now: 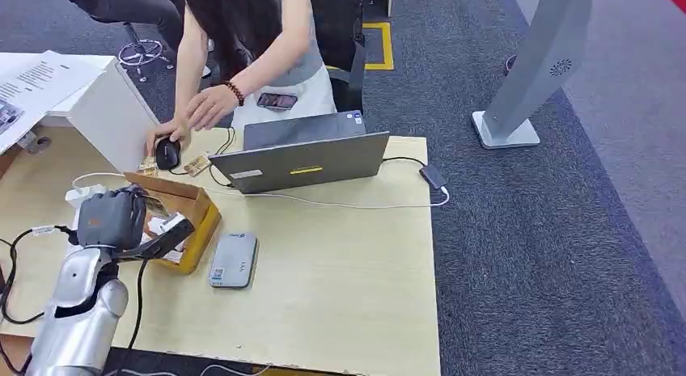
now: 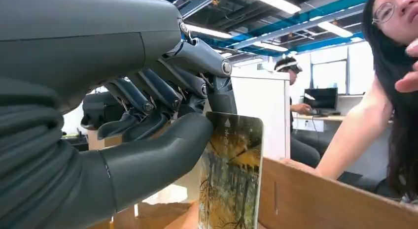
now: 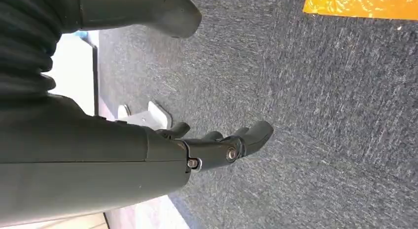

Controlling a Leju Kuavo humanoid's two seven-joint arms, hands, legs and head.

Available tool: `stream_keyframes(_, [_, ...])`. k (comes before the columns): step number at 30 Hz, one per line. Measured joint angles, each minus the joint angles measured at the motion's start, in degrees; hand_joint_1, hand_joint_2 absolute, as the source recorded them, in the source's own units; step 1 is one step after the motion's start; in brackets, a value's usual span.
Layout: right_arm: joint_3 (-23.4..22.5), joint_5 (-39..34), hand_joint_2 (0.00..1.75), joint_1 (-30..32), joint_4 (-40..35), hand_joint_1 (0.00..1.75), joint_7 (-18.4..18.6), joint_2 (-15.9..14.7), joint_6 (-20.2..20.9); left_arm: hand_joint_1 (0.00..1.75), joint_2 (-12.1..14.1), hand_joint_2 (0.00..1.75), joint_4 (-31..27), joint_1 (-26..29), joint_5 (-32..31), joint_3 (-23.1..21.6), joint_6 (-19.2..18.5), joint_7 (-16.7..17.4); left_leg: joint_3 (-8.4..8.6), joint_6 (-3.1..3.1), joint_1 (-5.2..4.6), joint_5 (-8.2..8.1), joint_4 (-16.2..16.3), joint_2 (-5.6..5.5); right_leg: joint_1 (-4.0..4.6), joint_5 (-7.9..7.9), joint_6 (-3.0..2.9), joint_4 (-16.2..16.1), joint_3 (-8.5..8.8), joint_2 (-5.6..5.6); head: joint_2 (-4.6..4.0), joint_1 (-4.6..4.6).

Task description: Pass the card to the sensor for recognition and then transmit it.

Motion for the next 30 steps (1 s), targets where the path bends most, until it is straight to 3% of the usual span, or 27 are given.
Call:
stream_keyframes(16, [0.0, 0.6, 1.75, 0.0, 0.0, 0.0, 0.0, -0.1, 0.3, 1.75, 0.3, 1.75, 0.9, -2.3, -0.2, -0.9, -0.8, -0.3, -0.01, 0.0, 0.01, 0.01, 0.1, -0.02, 0.01, 0.0, 0.0, 0.0, -0.03, -0.02, 0.0, 0.02])
stream_keyframes(22, [-0.2, 1.4, 1.75, -0.1, -0.1, 0.0, -0.2, -0.4, 0.5, 1.75, 1.7, 1.75, 0.9, -10.8, -0.6, -3.3, -5.3, 1.2, -0.03, 0.02, 0.01, 0.08, 0.1, -0.1, 0.01, 0.06, -0.01, 0.0, -0.01, -0.04, 0.0, 0.0])
stream_keyframes(30, [-1.1, 3.1, 1.75, -0.5, -0.1, 0.0, -0.3, -0.5, 0.9, 1.75, 3.0, 1.75, 5.3, -28.1, 0.7, -8.4, -13.1, 3.4, -0.09, 0.05, 0.0, 0.15, 0.2, -0.12, 0.0, 0.16, 0.11, 0.0, -0.02, -0.04, 0.0, 0.02])
